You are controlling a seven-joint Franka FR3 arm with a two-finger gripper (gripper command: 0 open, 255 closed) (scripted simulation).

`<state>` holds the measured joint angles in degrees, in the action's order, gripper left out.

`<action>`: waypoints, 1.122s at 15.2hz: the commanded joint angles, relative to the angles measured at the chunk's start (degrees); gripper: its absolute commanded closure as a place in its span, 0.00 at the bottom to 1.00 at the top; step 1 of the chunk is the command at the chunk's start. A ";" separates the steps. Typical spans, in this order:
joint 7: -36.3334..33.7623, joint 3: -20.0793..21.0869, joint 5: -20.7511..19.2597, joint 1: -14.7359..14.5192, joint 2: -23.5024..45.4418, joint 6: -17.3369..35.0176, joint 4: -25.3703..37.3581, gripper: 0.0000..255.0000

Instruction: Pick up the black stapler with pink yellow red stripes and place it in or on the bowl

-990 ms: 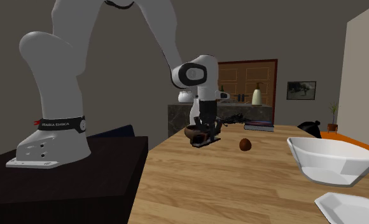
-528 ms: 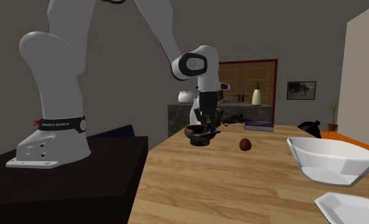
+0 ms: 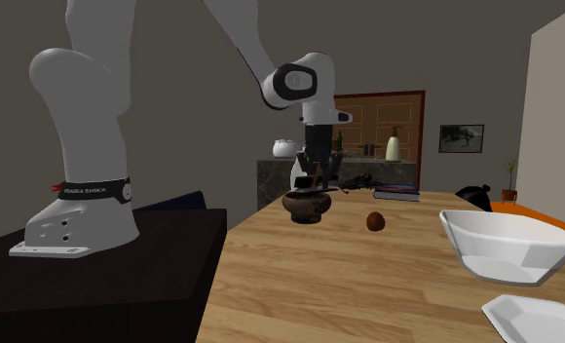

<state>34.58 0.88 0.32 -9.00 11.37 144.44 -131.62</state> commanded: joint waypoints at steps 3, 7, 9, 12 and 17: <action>-4.59 1.36 -0.71 -2.71 1.30 -0.96 2.26 1.00; -10.48 2.93 -1.76 -6.30 4.02 -2.09 6.10 1.00; -13.29 3.58 -2.30 -8.11 5.62 -2.82 8.41 1.00; -17.31 4.38 -3.12 -10.86 8.28 -4.15 12.36 1.00; -23.44 5.39 -4.44 -15.39 13.47 -7.04 20.33 1.00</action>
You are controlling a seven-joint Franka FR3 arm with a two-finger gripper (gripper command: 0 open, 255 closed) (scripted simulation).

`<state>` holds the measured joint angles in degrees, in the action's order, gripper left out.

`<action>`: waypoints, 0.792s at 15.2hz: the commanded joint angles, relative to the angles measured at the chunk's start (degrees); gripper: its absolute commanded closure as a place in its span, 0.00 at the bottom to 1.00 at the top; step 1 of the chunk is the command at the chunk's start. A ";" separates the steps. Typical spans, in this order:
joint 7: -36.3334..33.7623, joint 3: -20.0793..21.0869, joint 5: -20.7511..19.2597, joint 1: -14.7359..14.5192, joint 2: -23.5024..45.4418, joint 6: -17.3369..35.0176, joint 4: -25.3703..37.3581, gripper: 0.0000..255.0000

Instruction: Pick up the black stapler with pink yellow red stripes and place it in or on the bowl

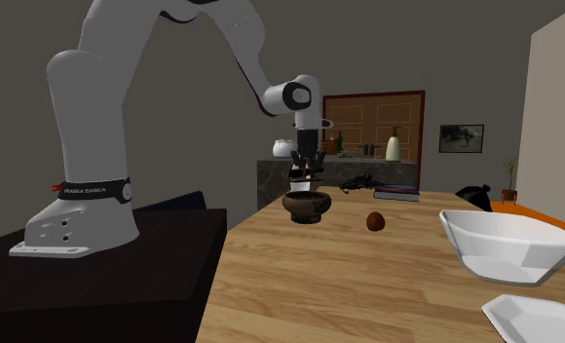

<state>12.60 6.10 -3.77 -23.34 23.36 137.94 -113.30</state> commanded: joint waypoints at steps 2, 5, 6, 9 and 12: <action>-3.34 0.35 -0.83 -2.57 3.90 -1.09 4.94 1.00; -3.51 0.17 -1.08 -2.70 5.48 0.62 4.80 1.00; -3.57 0.11 -1.17 -2.75 6.02 1.18 4.78 1.00; -3.74 -0.08 -1.43 -2.88 7.69 2.83 4.79 1.00; -3.92 -0.28 -1.69 -3.03 9.42 4.43 4.92 1.00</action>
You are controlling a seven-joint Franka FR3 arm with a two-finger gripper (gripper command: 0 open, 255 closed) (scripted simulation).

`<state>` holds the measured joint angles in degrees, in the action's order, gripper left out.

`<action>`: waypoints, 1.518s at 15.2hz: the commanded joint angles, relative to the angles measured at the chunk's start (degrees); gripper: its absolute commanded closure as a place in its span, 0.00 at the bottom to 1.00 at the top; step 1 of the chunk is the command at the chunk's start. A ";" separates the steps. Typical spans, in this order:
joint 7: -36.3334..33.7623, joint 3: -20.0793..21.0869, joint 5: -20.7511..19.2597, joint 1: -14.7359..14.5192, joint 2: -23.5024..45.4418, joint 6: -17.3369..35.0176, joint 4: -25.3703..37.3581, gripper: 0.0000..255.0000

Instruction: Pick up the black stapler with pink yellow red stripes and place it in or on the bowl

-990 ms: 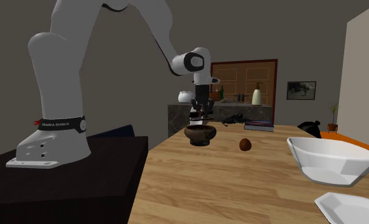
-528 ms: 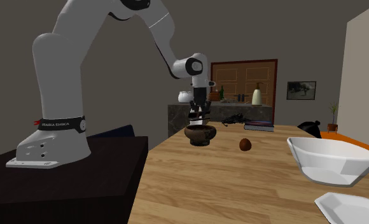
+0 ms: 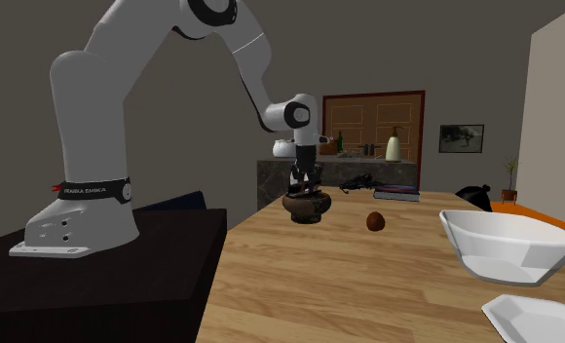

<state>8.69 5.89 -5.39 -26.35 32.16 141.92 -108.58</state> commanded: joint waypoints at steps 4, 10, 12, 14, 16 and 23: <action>-0.07 -0.14 -0.16 -0.06 1.25 1.01 0.28 1.00; -0.10 -0.14 -0.16 -0.09 1.21 0.96 0.29 0.00; -0.13 -0.13 -0.17 -0.10 1.13 1.03 0.13 0.00; -0.13 -0.13 -0.17 -0.10 1.14 1.03 0.15 0.00; 0.07 0.03 0.05 0.06 -0.26 -0.27 0.05 0.00; 0.46 0.48 0.66 0.38 -4.26 -4.02 -0.18 0.00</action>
<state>9.11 6.36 -4.75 -26.00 27.95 138.01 -108.82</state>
